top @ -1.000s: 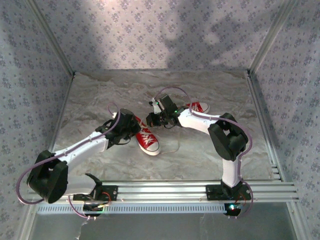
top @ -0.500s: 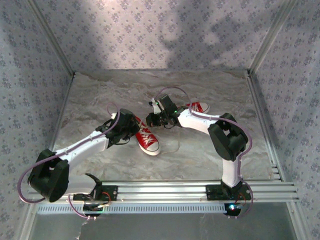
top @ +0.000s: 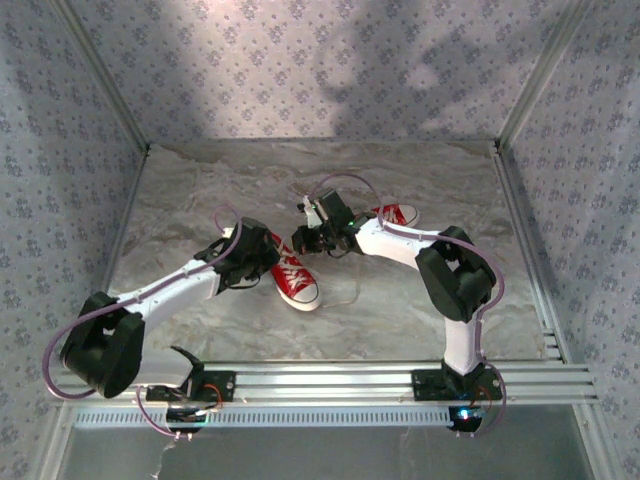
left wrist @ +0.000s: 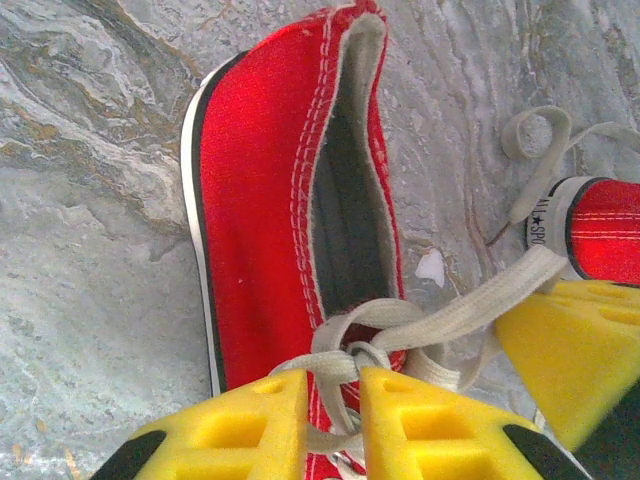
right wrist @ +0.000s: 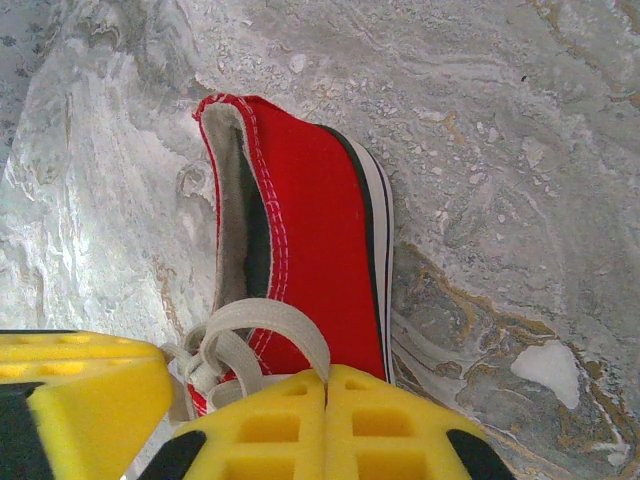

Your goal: Tie the shoes

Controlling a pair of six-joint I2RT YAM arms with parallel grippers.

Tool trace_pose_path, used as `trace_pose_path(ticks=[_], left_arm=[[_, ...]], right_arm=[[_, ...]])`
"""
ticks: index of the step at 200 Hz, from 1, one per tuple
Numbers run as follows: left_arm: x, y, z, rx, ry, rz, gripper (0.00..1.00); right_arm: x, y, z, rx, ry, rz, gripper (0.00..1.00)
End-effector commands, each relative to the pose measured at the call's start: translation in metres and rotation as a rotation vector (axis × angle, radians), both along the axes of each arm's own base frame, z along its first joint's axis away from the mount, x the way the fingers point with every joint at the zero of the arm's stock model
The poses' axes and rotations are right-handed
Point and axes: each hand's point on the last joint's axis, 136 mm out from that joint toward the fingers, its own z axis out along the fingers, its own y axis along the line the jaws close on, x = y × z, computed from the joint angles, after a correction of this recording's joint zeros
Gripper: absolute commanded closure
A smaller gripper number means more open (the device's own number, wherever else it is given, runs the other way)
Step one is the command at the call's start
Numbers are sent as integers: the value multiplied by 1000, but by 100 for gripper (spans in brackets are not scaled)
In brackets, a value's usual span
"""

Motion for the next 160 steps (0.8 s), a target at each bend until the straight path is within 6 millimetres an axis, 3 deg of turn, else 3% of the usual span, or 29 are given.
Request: trace_pose_path(ticks=[1,160], left_arm=[[6,-1,1,-18,-3,12,78],[16,-9,-18,-39,32,52,80]], right_arm=[[0,2,11,-4,-24,8,100],[-2,3,10,-4,-21,12,100]])
